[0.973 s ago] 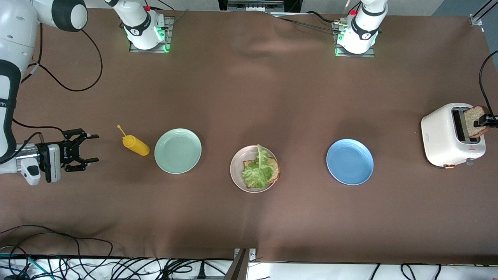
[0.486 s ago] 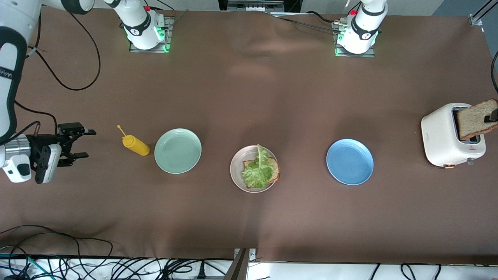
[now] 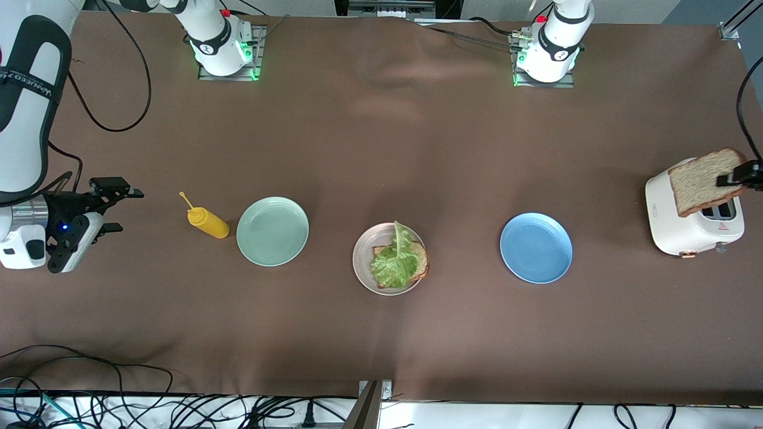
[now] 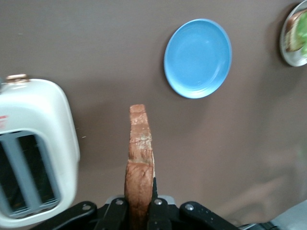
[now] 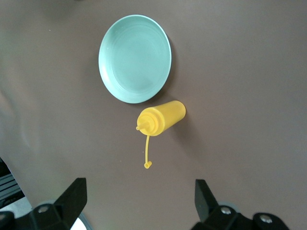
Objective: Make sandwich on beige plate with both arms
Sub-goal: 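Grasp the bread slice in the toaster with the left gripper, then lift the bread slice out and carry it over the beige plate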
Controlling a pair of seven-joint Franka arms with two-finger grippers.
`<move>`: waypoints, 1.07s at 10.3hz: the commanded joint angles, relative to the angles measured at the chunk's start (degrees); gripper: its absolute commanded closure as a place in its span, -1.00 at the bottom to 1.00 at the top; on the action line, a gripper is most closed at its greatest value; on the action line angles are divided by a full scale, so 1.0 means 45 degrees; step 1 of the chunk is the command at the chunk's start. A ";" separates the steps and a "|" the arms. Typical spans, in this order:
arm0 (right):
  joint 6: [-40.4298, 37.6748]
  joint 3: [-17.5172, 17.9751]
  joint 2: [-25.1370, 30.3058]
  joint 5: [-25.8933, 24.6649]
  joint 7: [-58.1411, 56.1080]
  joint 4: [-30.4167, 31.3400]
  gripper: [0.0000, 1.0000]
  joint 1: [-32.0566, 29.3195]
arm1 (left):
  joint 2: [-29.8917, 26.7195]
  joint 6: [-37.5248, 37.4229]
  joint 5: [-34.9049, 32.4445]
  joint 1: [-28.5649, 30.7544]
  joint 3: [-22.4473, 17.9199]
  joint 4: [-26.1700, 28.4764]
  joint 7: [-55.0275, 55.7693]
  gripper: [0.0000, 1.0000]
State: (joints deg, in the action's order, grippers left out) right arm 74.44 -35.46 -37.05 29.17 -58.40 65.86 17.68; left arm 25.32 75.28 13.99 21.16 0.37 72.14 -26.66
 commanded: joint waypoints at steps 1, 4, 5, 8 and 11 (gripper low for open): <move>0.1301 0.2244 0.2324 -0.2601 0.2536 0.2015 -1.00 -0.0118 | 0.0444 -0.0166 0.2035 -0.0968 -0.0141 0.0256 0.2048 1.00; 0.3063 0.4979 0.5139 -0.5673 0.6791 0.5159 -1.00 -0.1129 | 0.1557 0.0709 0.4835 -0.2411 -0.0141 0.0297 0.3676 1.00; 0.3667 0.5648 0.5901 -0.6320 0.7984 0.5922 -1.00 -0.1445 | 0.1869 0.1371 0.5169 -0.2959 -0.0141 0.0297 0.4084 1.00; 0.5934 0.6372 0.8538 -0.6424 0.9714 0.8715 -1.00 -0.2418 | 0.2651 0.2975 0.6669 -0.4483 -0.0141 0.0317 0.4788 1.00; 0.5609 0.6846 0.9014 -0.6444 0.9754 0.8626 -1.00 -0.2893 | 0.3336 0.4809 0.7923 -0.5967 -0.0141 0.0336 0.4928 1.00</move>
State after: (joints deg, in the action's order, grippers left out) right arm 98.74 -6.04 1.20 1.29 -15.74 102.41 5.83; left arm 39.24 94.07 46.75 -2.59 0.54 74.28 -5.29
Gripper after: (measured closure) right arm 0.000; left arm 0.903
